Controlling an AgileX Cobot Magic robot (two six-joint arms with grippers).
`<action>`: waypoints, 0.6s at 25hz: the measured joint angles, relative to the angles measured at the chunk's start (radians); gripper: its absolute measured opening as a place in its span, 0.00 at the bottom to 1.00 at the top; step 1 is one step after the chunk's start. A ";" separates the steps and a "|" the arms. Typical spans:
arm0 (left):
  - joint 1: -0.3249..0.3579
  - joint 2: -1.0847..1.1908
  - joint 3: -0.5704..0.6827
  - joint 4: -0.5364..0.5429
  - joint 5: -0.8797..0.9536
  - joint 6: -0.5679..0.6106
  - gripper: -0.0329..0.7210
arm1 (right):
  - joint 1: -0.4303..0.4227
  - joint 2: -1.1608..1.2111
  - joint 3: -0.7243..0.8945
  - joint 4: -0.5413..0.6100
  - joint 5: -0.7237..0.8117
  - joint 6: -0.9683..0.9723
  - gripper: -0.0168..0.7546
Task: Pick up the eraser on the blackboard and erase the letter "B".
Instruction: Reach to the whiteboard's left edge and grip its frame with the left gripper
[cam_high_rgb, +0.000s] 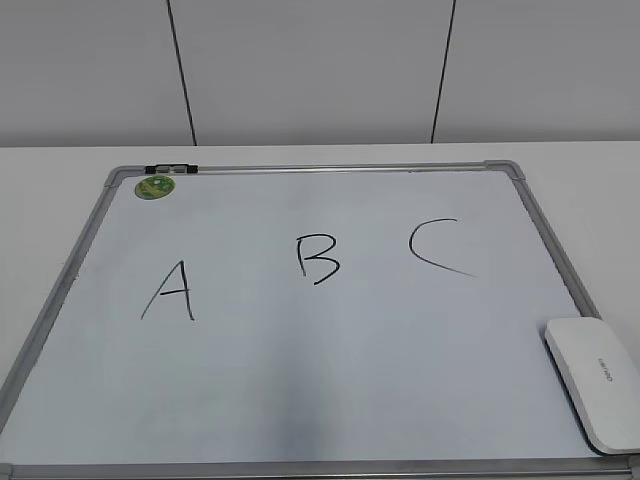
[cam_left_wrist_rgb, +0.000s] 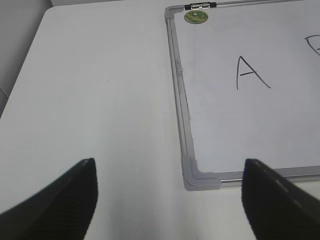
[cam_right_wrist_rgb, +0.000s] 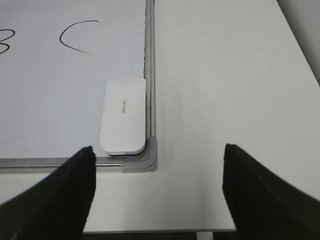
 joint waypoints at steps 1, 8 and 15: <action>0.000 0.000 0.000 0.000 0.000 0.000 0.95 | 0.000 0.000 0.000 0.000 0.000 0.000 0.78; 0.000 0.000 0.000 0.000 0.000 0.000 0.95 | 0.000 0.000 0.000 0.000 0.000 0.000 0.78; 0.000 0.000 0.000 0.000 0.000 0.000 0.88 | 0.000 0.000 0.000 0.000 0.000 0.000 0.78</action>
